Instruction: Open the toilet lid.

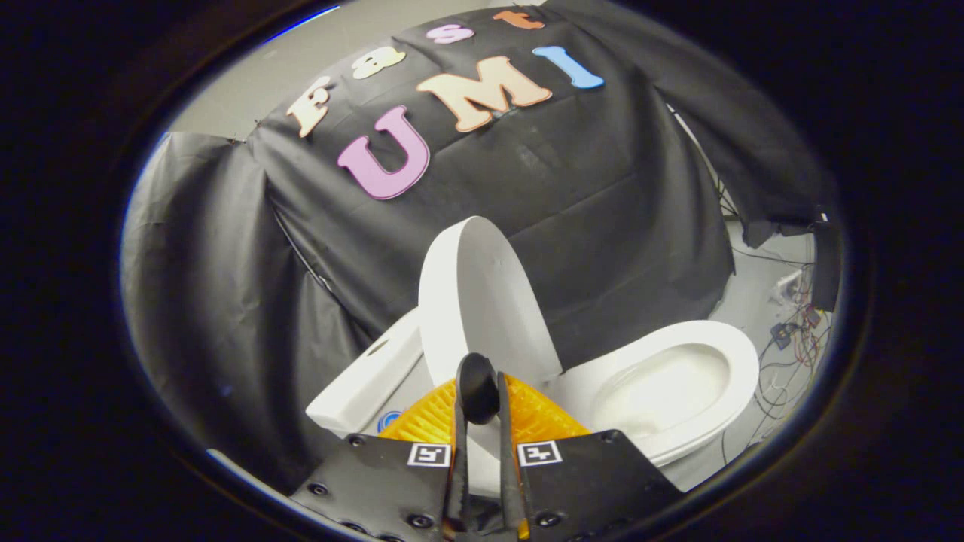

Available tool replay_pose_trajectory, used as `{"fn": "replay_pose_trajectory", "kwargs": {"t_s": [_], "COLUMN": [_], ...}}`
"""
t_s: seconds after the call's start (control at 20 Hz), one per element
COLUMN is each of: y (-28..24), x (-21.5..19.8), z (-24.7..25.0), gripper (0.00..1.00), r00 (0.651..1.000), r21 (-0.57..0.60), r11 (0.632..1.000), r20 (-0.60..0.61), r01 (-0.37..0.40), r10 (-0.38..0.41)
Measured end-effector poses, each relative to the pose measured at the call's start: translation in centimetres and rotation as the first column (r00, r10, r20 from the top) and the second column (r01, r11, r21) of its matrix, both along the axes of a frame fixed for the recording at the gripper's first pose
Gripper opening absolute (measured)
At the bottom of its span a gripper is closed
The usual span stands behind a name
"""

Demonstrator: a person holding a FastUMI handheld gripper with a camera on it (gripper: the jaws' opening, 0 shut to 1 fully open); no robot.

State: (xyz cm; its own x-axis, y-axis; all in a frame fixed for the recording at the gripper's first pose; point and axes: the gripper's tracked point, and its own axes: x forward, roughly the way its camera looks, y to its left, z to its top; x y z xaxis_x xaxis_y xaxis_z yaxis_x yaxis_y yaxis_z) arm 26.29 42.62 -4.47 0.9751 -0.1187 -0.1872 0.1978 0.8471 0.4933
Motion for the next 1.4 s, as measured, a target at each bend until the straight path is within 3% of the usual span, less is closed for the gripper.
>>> {"fn": "replay_pose_trajectory", "kwargs": {"t_s": [0.35,0.75,1.15,1.3,1.4], "y": [4.2,7.0,8.6,8.4,9.2], "x": [2.5,3.7,4.1,3.8,3.2], "z": [0.4,-0.1,-0.6,-0.4,-0.7], "gripper": [0.18,0.18,0.18,0.28,0.35], "r00": [0.996,0.987,0.971,0.972,0.959], "r21": [-0.039,-0.102,-0.251,-0.241,-0.237], "r11": [0.996,0.982,0.938,0.942,0.930], "r20": [0.049,0.020,-0.062,-0.058,-0.079], "r01": [-0.076,-0.157,-0.239,-0.234,-0.282], "r10": [0.078,0.160,0.231,0.227,0.271]}}
